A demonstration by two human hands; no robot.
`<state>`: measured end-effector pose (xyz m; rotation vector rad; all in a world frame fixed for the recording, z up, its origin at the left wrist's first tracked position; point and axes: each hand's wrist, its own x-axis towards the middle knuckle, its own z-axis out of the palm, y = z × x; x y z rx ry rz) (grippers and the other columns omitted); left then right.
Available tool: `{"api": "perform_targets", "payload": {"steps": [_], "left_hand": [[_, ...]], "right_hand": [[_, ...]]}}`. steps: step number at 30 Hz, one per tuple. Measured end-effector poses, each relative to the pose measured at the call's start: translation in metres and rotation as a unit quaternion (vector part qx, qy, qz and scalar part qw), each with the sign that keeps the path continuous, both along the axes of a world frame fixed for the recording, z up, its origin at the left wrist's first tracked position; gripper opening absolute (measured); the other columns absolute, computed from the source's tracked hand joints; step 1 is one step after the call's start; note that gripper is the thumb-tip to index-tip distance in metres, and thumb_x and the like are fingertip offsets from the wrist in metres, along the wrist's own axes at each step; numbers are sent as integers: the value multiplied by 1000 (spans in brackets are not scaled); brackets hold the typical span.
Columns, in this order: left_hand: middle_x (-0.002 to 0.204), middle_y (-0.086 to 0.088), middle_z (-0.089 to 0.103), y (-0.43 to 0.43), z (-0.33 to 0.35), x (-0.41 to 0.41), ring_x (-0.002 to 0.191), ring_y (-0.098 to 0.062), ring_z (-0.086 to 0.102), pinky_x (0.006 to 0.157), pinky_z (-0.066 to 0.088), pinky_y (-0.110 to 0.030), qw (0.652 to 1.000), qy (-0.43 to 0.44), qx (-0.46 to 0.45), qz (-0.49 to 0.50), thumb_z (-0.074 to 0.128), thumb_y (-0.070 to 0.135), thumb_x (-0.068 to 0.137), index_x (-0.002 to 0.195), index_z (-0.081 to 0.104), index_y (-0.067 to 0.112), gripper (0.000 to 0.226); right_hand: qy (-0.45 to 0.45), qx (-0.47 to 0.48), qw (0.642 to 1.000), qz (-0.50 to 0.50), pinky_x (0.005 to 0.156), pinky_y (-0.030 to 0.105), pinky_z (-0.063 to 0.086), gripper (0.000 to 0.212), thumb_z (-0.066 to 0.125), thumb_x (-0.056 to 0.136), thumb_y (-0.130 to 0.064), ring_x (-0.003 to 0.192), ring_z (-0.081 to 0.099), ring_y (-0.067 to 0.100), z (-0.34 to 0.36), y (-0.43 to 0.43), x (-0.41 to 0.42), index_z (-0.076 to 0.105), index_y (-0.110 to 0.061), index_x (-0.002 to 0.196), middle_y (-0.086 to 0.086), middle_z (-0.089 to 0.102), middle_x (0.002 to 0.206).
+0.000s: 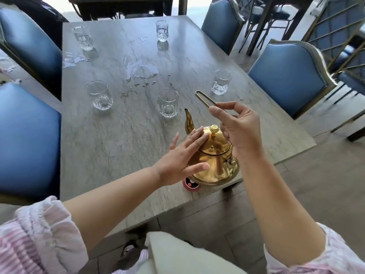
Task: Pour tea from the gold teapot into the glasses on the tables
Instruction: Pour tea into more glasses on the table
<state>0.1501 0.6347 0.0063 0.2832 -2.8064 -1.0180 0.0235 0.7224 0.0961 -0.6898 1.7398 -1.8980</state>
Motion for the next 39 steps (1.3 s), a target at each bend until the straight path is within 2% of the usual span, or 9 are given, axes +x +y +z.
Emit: {"api": "perform_targets", "payload": {"steps": [5,12,17,22,26,29,34,39], "left_hand": [[156,12,-12,-39,2,32,142,-3,-15,112,-22,-35,999,-16,-10,-50,22,75,77,148,-2,32,86],[158,7,-12,-102,4,69,143,-6,-15,112,-21,-35,986,-50,-25,-160,24,74,77,148,-3,30,88],[158,5,-11,-128,-2,79,143,-7,-14,112,-22,-34,977,-41,-45,-205,20,77,75,149,-2,28,91],[158,8,-10,-138,-6,76,144,-6,-11,114,-18,-38,975,-39,-24,-216,22,76,76,148,-2,30,89],[157,9,-11,-141,-6,67,144,-5,-9,115,-16,-40,973,-33,-12,-229,25,73,78,149,-2,28,88],[155,11,-11,-146,2,57,143,-3,-7,115,-13,-37,973,-22,8,-228,22,76,76,149,-1,28,90],[156,10,-7,-153,10,40,142,-2,0,115,-12,-39,977,2,21,-214,19,79,74,148,-1,29,92],[153,11,-13,-158,16,25,140,1,-7,116,-13,-39,977,-9,32,-209,17,82,71,148,-7,27,97]], "right_hand": [[1,4,999,-43,30,13,25,11,77,78,-10,27,31,3,-4,-27,36,67,-7,84,-10,47,35],[-28,4,988,-153,29,12,23,11,76,79,-11,27,29,3,-12,-67,92,66,-12,80,-10,45,35],[-40,3,979,-199,29,12,23,10,74,81,-9,26,29,1,-17,-85,113,65,-9,83,-10,44,34],[-21,54,980,-190,29,12,26,13,76,79,-9,27,32,-1,-19,-95,108,66,-13,85,-11,50,39],[43,129,976,-168,36,5,31,27,78,77,-15,32,44,-6,-12,-98,98,66,-9,101,-11,51,59],[71,159,971,-167,34,9,31,29,77,79,-17,29,40,-2,1,-105,91,65,-7,104,-8,51,49],[136,201,957,-159,36,7,32,27,76,79,-20,29,43,-3,23,-124,75,68,-6,101,-3,53,55],[137,229,954,-139,34,7,30,24,78,77,-16,27,43,-4,35,-145,53,70,-4,96,-3,53,55]]}}
